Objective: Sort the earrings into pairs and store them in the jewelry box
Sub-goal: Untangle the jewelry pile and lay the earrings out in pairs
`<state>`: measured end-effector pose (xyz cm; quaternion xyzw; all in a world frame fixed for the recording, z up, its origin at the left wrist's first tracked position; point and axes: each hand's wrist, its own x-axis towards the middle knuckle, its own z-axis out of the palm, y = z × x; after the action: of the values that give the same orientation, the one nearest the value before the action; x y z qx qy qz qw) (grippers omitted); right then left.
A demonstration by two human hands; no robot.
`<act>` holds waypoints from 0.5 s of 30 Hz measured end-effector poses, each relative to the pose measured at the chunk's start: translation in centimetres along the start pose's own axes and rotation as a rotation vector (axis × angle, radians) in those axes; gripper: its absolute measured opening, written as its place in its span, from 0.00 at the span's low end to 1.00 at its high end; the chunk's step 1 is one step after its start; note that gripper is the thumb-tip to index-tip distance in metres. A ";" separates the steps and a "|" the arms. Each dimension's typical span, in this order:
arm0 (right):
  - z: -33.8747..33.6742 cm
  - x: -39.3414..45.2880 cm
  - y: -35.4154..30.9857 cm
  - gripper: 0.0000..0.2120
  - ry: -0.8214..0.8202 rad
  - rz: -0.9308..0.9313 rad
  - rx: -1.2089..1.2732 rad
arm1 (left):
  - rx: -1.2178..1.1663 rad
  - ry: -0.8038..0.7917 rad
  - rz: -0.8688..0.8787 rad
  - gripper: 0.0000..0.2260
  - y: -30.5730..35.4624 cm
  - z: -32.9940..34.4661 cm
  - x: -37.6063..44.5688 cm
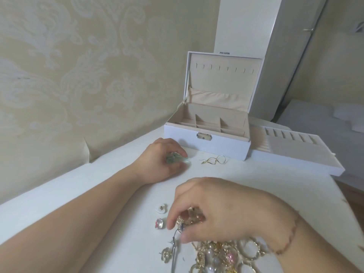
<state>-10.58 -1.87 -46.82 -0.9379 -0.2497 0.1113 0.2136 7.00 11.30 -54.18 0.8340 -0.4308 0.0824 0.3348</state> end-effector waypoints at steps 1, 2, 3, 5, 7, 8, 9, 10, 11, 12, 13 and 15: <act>0.6 0.3 -0.3 0.11 0.003 -0.010 -0.092 | 0.002 -0.004 -0.004 0.17 0.0 0.0 0.0; 0.9 0.5 -0.5 0.10 0.010 -0.013 -0.157 | 0.002 -0.008 -0.008 0.17 0.0 -0.1 0.0; 1.2 0.7 -0.6 0.09 0.008 -0.002 -0.181 | 0.001 -0.012 -0.011 0.16 0.0 -0.1 0.0; 1.3 0.9 -0.6 0.06 -0.015 0.012 -0.165 | -0.001 -0.018 -0.015 0.14 0.0 -0.1 0.0; 0.9 0.6 -0.6 0.06 -0.070 0.002 -0.078 | -0.003 -0.019 -0.020 0.12 0.0 -0.1 0.0; 0.5 0.3 -0.5 0.07 -0.102 0.012 0.031 | -0.005 -0.016 -0.020 0.12 0.1 -0.1 0.0; -0.1 0.0 -0.1 0.10 -0.107 0.034 0.167 | -0.007 -0.006 -0.014 0.11 0.1 -0.1 0.0; -0.7 -0.4 0.6 0.11 -0.066 0.060 0.267 | -0.006 0.008 -0.002 0.11 0.2 -0.1 0.0; -1.2 -0.8 1.5 0.11 0.005 0.085 0.300 | 0.003 0.026 0.019 0.12 0.3 -0.1 -0.1; -1.7 -1.2 2.6 0.11 0.077 0.115 0.279 | 0.028 0.044 0.051 0.12 0.4 -0.1 -0.2; -2.1 -1.5 3.8 0.10 0.129 0.160 0.247 | 0.068 0.056 0.096 0.13 0.6 -0.1 -0.3; -2.6 -2.1 5.5 0.09 0.134 0.279 0.203 | 0.149 0.053 0.189 0.12 1.3 -0.1 -0.6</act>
<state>-9.25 -8.16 -46.80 -0.9424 -0.0899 0.1015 0.3057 5.63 11.22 -53.72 0.8096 -0.4912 0.1674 0.2742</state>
